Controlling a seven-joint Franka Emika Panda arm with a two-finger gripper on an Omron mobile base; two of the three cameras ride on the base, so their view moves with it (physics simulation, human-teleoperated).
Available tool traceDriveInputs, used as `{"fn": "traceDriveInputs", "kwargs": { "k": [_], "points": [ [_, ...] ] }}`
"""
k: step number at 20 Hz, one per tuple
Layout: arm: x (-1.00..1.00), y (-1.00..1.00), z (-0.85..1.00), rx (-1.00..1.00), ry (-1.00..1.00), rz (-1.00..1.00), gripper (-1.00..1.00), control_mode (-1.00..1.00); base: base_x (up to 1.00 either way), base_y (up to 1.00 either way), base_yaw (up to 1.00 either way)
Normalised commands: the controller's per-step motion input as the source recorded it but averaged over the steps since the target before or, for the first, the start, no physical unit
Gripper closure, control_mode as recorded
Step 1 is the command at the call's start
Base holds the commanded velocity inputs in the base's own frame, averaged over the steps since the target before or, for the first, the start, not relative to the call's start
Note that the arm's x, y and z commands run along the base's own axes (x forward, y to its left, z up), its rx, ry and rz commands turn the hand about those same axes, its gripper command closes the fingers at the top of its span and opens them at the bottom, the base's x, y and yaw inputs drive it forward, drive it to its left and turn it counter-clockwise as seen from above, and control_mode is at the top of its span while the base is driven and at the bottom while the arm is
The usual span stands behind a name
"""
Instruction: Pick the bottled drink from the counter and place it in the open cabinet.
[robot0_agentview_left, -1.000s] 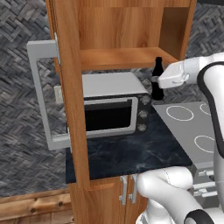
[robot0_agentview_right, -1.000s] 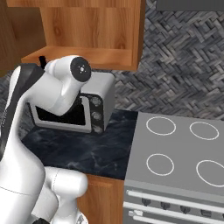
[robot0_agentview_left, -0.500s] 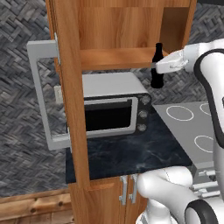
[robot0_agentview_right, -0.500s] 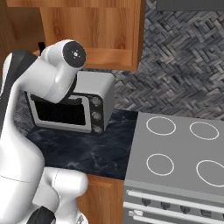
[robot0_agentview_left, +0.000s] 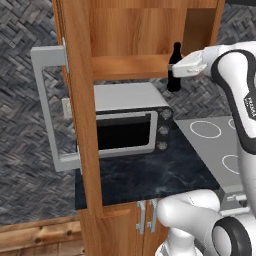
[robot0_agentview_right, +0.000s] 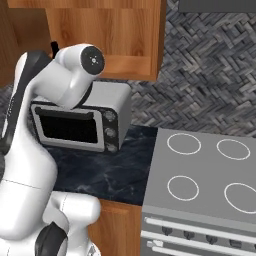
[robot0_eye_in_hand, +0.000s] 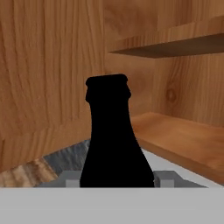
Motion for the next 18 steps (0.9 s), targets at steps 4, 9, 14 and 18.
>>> {"fn": "traceDriveInputs", "kwargs": {
  "k": [4,9,14,18],
  "points": [
    [0.53,0.03,0.05,0.0,-0.01,0.0,1.0,-1.0,0.0,0.0,0.0],
    [0.5,0.01,0.2,0.0,0.03,0.0,1.0,-1.0,0.0,0.0,0.0],
    [0.47,0.0,0.17,0.0,0.03,-0.01,1.0,-1.0,0.0,0.0,0.0],
    [0.43,0.02,0.02,0.0,0.0,0.0,1.0,-1.0,0.0,0.0,0.0]
  ]
}}
